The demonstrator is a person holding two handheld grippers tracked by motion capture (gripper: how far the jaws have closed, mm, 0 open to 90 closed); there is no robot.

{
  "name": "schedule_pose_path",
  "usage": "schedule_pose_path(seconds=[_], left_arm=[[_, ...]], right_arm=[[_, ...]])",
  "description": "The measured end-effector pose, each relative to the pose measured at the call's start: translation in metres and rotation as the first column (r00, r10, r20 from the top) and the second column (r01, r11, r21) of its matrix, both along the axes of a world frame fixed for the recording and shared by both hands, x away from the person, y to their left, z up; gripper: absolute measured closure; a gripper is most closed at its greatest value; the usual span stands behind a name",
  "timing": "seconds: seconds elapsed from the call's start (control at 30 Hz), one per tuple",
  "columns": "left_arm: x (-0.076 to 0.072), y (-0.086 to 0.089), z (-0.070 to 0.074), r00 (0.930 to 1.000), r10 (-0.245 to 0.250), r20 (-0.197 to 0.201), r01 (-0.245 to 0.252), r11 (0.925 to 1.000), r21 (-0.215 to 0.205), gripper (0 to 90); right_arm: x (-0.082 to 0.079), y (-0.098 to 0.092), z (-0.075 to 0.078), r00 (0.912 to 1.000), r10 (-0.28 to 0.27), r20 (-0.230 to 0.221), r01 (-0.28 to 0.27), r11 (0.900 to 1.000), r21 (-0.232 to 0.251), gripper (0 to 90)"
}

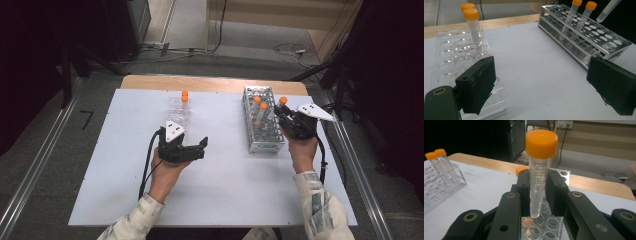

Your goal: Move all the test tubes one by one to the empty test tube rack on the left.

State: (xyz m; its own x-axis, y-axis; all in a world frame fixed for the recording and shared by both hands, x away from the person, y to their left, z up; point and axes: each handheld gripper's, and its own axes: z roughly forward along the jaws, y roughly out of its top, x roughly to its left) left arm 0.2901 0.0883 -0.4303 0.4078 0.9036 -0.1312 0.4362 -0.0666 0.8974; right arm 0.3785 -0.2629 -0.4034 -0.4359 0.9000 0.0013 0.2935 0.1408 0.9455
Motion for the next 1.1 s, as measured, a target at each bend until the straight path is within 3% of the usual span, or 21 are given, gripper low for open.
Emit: schedule_pose_path(seconds=[0.37, 0.7, 1.1], left_arm=[[-0.001, 0.002, 0.001, 1.0, 0.006, 0.004, -0.006, 1.0, -0.005, 9.0], [-0.001, 0.003, 0.002, 1.0, 0.007, 0.006, -0.007, 1.0, -0.006, 9.0], [-0.001, 0.004, 0.003, 0.9999, 0.01, 0.012, -0.01, 0.9999, -0.012, 9.2]], right_arm=[[-0.009, -0.001, 0.009, 0.9992, 0.027, -0.027, -0.027, 1.0, 0.009, 72.2], [-0.016, 0.011, 0.008, 0.9957, 0.079, -0.047, -0.079, 0.997, 0.0, 72.2], [-0.027, 0.038, 0.005, 0.981, 0.181, -0.07, -0.182, 0.983, -0.01, 72.2]])
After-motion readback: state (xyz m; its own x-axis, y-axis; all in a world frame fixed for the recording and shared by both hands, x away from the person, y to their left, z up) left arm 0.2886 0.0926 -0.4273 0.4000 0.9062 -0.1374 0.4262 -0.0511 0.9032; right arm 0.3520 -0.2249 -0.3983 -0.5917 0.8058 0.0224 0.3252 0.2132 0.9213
